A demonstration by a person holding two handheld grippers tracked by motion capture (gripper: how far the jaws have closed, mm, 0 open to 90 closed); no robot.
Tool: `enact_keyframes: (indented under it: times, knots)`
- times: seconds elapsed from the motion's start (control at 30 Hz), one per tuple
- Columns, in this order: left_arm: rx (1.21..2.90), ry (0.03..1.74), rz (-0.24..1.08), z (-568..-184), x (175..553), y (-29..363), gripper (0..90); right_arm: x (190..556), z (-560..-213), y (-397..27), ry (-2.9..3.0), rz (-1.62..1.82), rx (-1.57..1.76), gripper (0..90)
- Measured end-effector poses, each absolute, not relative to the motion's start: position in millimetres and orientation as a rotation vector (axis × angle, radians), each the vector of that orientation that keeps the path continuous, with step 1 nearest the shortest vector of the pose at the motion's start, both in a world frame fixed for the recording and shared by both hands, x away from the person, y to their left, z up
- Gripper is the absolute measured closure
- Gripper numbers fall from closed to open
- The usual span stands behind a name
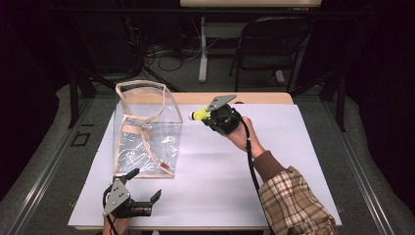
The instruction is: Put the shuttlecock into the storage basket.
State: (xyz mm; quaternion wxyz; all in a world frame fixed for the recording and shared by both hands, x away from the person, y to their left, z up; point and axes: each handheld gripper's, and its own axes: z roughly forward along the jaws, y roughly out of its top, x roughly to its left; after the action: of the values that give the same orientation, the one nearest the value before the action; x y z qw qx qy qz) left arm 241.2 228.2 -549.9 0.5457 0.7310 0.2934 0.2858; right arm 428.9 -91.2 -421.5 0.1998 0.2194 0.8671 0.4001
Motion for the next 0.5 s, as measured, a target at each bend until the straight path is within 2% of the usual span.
enact_keyframes:
  times: [0.5]
  knots:
    - [1.735, 0.696, 0.678, -550, 241, 228, 0.1, 435, -407, -91, 2.406, 1.127, 0.617, 89.9]
